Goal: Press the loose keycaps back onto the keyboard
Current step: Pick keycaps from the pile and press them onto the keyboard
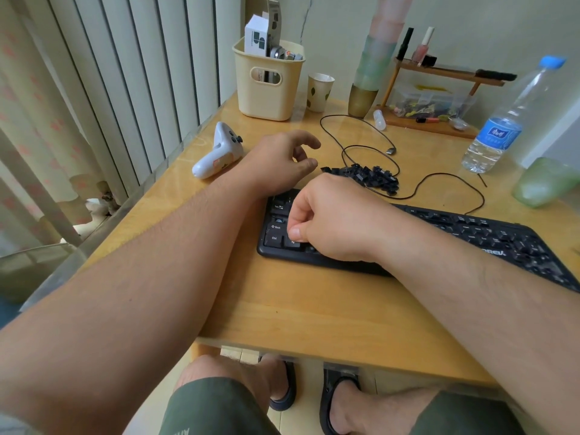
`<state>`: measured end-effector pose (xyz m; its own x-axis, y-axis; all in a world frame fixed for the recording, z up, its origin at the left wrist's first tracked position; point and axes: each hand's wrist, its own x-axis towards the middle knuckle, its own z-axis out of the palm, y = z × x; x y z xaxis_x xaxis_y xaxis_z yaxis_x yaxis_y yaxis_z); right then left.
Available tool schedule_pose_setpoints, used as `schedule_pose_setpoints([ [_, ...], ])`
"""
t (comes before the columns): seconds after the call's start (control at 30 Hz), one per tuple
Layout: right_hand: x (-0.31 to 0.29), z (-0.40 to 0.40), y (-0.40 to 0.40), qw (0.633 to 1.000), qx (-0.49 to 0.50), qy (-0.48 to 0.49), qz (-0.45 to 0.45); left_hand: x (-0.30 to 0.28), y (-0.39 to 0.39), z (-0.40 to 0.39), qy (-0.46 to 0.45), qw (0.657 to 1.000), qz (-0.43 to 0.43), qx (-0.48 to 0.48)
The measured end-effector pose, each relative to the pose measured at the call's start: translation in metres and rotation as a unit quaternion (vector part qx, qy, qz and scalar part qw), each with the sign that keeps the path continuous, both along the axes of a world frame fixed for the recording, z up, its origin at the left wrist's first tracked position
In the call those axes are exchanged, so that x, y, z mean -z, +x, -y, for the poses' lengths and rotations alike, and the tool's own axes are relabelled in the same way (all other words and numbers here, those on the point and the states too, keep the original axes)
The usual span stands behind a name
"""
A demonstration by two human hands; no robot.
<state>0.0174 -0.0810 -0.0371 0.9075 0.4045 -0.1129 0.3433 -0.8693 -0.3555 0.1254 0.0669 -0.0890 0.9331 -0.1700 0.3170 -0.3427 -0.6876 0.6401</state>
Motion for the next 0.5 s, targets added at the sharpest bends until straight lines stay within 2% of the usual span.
schedule_pose_setpoints([
  [0.5,0.0007,-0.0034,0.0005,1.000,-0.011,-0.009,0.013,-0.0022,-0.0014,0.0011,0.007,1.000,-0.003,0.003],
])
